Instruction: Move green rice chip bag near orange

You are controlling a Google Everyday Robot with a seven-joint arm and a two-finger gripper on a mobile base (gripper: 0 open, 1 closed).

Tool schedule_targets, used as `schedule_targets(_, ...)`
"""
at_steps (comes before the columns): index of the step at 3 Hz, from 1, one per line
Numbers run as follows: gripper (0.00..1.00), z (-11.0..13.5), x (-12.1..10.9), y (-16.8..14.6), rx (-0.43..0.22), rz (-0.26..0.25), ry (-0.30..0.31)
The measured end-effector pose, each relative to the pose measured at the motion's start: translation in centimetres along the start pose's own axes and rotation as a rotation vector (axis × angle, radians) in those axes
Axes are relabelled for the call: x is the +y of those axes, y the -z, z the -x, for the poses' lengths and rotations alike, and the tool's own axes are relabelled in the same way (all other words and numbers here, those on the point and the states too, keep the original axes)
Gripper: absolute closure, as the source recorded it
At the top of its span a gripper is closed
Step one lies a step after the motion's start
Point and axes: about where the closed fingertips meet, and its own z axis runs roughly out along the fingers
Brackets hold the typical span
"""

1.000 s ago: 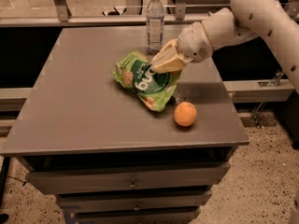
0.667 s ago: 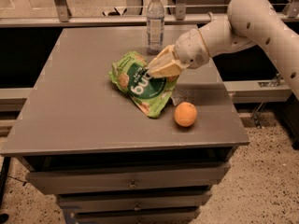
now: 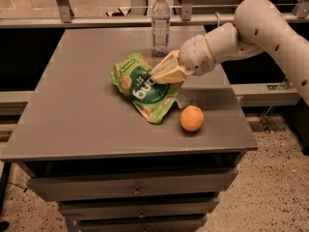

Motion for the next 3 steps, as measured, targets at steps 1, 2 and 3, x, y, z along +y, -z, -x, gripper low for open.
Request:
schedule_targets(1,1.00,-0.08,0.27,0.56,0.012,0.003,-0.010)
schedule_targets(2,1.00,-0.02,0.40,1.09,0.024,0.018,-0.022)
schedule_targets(3,1.00,0.01,0.41,1.43,0.033,0.030,-0.033)
